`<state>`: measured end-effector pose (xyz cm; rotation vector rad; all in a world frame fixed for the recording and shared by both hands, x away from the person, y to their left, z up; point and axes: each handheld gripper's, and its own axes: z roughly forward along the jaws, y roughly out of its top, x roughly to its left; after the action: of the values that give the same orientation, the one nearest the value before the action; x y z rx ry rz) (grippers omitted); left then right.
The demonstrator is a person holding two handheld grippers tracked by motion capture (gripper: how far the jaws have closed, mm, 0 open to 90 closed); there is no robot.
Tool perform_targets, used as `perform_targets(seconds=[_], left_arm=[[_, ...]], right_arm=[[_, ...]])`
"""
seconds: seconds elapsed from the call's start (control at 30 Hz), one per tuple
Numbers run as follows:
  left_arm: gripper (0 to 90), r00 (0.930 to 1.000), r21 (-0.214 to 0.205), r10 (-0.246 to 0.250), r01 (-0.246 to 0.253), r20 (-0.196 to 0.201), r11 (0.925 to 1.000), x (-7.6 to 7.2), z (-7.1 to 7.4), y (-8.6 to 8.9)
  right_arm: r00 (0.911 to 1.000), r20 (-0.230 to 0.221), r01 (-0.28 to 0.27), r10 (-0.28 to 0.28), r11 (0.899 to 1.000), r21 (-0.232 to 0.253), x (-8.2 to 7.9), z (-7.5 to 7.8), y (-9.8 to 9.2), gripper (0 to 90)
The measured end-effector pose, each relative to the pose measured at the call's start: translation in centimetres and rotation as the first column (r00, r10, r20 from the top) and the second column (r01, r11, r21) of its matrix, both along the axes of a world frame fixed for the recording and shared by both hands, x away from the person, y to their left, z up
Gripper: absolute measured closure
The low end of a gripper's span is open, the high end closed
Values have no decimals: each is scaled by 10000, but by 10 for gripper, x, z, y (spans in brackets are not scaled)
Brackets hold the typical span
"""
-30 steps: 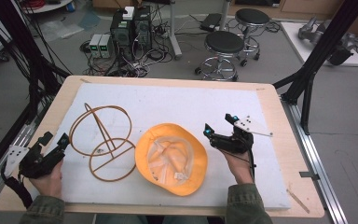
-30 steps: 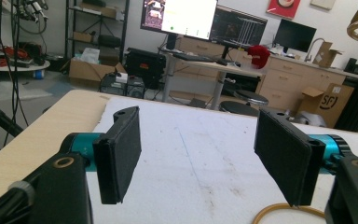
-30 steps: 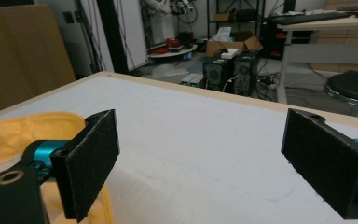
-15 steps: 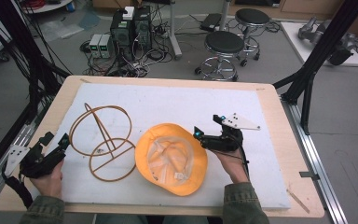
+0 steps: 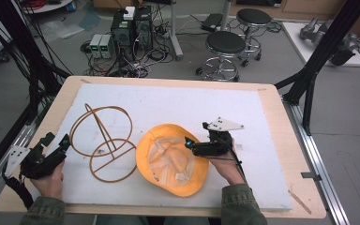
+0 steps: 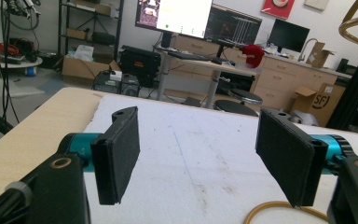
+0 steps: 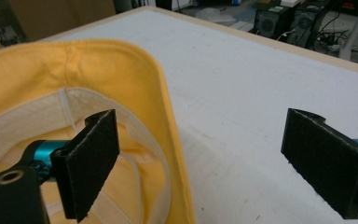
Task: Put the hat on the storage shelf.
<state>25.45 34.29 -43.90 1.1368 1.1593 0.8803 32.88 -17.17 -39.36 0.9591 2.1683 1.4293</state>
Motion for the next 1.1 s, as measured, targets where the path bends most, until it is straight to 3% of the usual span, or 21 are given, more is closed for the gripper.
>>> perform_targets(seconds=[0.1,0.2,0.33,0.5,0.53,0.57,0.67,0.77,0.83,0.97,1.1], left_arm=[[307,10000,-7,-1,1,-4,10000,0,0,0],[307,10000,-17,11,-11,-37,10000,0,0,0],[307,10000,-22,0,0,-27,10000,1,0,1],[308,10000,-18,-5,5,-26,10000,1,0,0],[308,10000,-27,-6,6,-33,10000,1,-1,0],[308,10000,-24,-8,8,-37,10000,1,-1,0],[308,10000,-22,-27,27,-37,10000,1,-1,0],[308,10000,-28,-27,27,-36,10000,1,-1,0],[308,10000,-29,-25,25,-31,10000,1,-1,0],[308,10000,-32,-31,31,-31,10000,1,-1,0],[308,10000,-32,-40,40,-39,10000,1,-1,0]], right_arm=[[9999,-94,-102,100,9998,-187,0,-2,3,102],[9987,-410,-337,319,9985,-440,2,-5,6,158],[9969,-693,-394,367,9985,-383,3,-7,5,196],[9862,-1514,-730,667,9967,-368,6,-10,4,274],[9850,-1571,-780,713,9963,-371,7,-11,4,328],[9850,-1571,-780,713,9963,-371,7,-11,4,328],[9871,-1496,-630,563,9972,-410,7,-11,4,533],[9873,-1520,-436,464,9988,211,6,-10,-1,709],[9886,-1444,-366,418,9986,380,6,-8,-3,793],[9904,-1339,-295,345,9988,395,5,-7,-5,850],[9878,-1519,-299,354,9988,388,6,-8,-5,856]])
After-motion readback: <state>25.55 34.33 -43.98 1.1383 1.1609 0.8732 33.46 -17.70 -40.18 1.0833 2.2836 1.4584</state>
